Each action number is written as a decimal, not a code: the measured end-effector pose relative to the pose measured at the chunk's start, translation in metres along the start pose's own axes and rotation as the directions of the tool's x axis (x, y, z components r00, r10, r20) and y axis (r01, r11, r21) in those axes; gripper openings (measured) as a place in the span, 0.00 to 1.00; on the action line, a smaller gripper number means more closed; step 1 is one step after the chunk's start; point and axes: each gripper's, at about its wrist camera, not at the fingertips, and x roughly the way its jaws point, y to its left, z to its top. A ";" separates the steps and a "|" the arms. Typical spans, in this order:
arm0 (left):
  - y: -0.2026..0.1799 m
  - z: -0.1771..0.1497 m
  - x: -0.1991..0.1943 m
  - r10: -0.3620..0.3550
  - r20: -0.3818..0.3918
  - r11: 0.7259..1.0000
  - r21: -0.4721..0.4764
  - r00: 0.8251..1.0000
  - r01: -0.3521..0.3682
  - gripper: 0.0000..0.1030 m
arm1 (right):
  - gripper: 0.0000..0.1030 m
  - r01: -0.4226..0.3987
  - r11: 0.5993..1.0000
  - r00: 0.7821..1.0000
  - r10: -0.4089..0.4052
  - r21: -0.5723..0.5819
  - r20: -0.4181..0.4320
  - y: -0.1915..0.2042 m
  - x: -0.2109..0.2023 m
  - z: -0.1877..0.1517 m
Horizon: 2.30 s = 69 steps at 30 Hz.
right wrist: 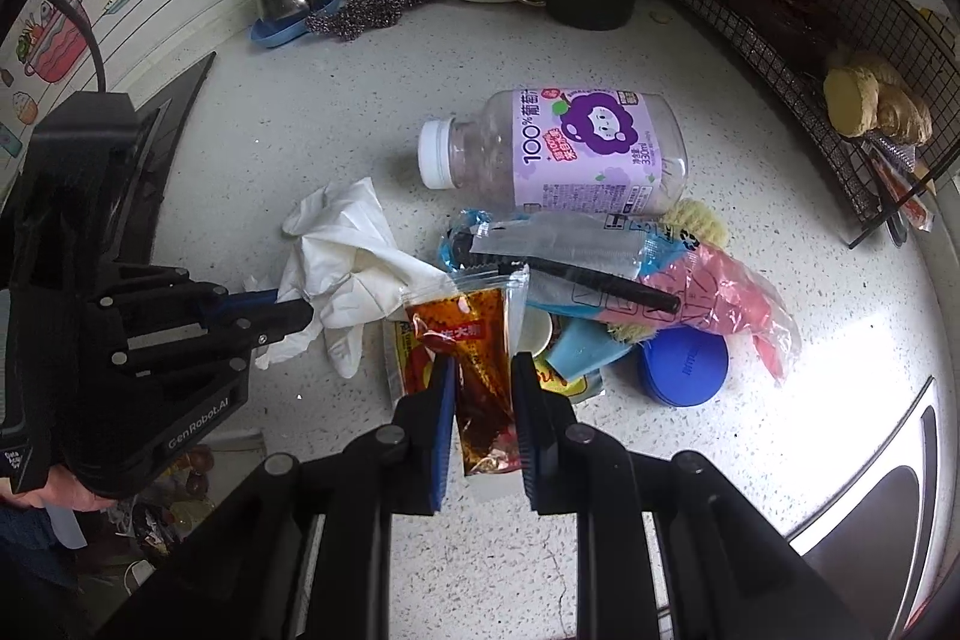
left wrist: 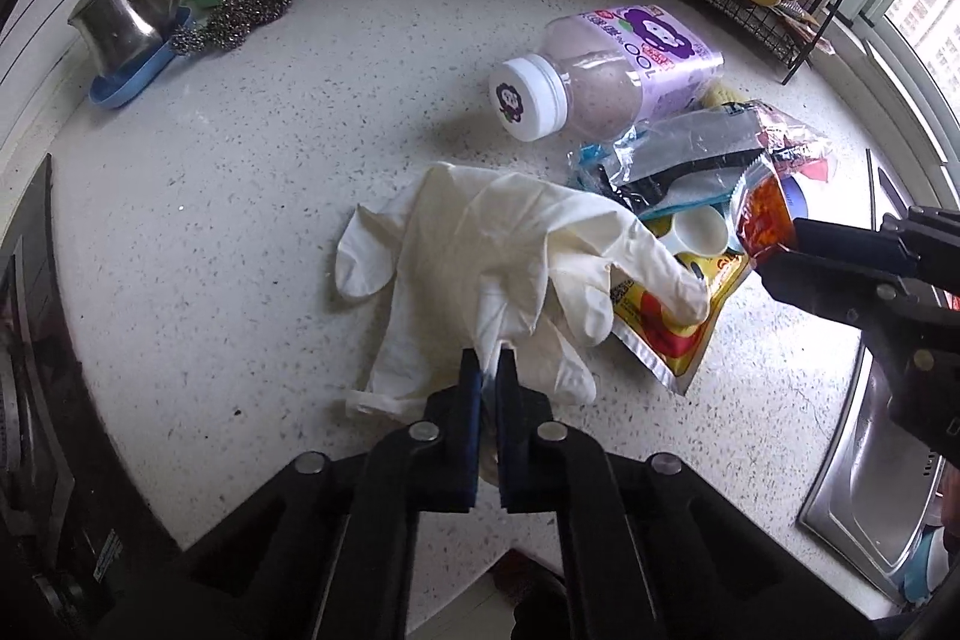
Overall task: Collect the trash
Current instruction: 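Grasp the white glove with the left gripper while the right holds the sauce packet, then carry the glove and sauce packet down to the red bucket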
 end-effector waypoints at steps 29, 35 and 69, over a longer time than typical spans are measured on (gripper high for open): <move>0.006 -0.196 -0.155 0.053 0.129 0.997 -0.065 0.990 -0.045 0.03 | 0.17 0.009 0.997 0.989 0.003 -0.081 0.148 0.135 -0.114 -0.133; 0.003 -0.249 -0.163 0.046 0.112 0.997 -0.073 0.993 -0.038 0.03 | 0.17 -0.002 0.996 0.992 0.012 -0.085 0.124 0.168 -0.111 -0.180; 0.025 -0.372 0.108 -0.059 -0.155 0.988 -0.148 0.986 0.036 0.03 | 0.17 0.021 1.000 0.994 -0.022 -0.008 -0.106 0.163 0.129 -0.291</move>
